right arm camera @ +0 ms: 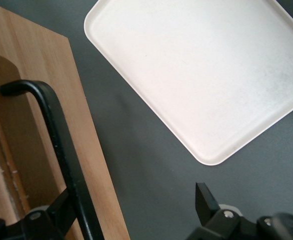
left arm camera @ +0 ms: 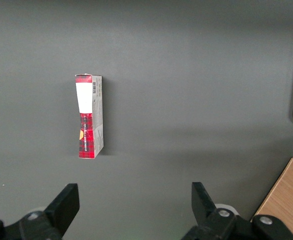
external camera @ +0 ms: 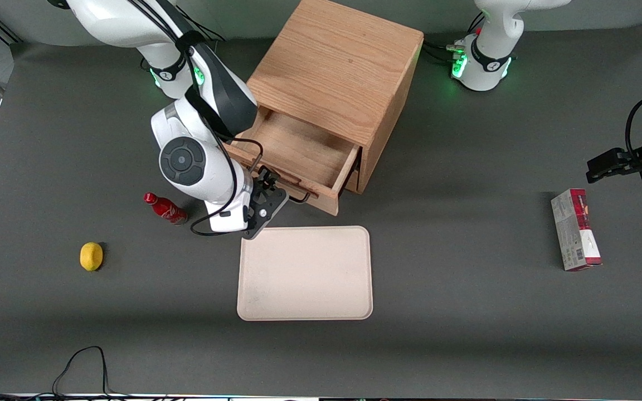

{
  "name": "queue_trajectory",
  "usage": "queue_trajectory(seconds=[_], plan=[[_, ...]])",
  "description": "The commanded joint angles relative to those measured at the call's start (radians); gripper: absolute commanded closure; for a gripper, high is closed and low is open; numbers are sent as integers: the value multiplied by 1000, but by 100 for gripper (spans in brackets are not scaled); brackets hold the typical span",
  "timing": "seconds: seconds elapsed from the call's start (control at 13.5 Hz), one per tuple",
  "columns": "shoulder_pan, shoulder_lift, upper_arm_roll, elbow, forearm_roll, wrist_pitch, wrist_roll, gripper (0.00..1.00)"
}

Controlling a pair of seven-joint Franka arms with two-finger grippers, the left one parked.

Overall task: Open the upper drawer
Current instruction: 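Pull the upper drawer outward from the cabinet with the right gripper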

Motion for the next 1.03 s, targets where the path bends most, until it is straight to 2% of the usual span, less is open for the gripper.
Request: queue_trajectory(seconds=[0.0,0.96], plan=[[-20,25,1,34,-10,4,-27,0],[-55,83,-2,128,1,2,-19,0]])
